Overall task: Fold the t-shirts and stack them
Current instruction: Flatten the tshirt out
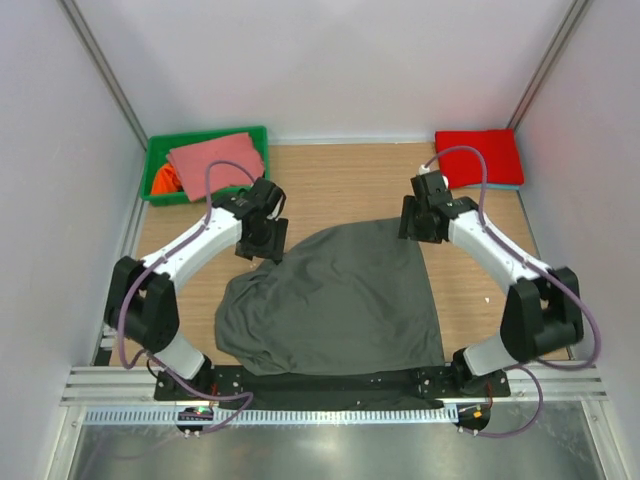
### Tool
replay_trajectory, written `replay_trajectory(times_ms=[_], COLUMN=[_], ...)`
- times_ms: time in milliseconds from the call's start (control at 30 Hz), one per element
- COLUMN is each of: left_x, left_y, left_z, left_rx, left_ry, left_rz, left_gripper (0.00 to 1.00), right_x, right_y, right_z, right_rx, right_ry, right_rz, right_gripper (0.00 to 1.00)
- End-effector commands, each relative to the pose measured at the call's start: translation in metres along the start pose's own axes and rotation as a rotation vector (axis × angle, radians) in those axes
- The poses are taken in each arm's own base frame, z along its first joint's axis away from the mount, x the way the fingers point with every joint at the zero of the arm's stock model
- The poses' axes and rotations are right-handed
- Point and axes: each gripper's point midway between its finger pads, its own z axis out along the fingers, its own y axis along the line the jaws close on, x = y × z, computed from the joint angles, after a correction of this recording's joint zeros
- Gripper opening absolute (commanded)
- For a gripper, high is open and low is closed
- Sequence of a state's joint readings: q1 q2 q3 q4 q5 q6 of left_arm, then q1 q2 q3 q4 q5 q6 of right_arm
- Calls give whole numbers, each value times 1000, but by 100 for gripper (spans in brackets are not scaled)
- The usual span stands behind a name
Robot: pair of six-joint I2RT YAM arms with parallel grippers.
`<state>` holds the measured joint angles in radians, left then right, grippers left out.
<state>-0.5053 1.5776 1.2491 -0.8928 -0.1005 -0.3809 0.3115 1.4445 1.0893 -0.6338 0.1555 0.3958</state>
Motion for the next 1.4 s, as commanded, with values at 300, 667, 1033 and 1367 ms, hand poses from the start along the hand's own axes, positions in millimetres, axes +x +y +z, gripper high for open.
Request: replay_trajectory(times_ms=[300,667,1033,1367], left_x=[-35,-11,-14,-92], left_y=[25,21,-5,35], left_z=[42,71,101,31], left_rx=[-33,42,161,-9], left_ry=[-5,133,156,-101], left_rz=[-6,9,-48,-24], left_gripper=[66,66,30,0], right_x=[-73,-68,-54,-90], right_y=[-1,5,3,5], right_z=[97,132,148,98], right_rx=[89,62,61,65], right_ry=[-22,13,36,-50], right_rz=[-94,-82,-85,-35], right_gripper=[66,66,36,1])
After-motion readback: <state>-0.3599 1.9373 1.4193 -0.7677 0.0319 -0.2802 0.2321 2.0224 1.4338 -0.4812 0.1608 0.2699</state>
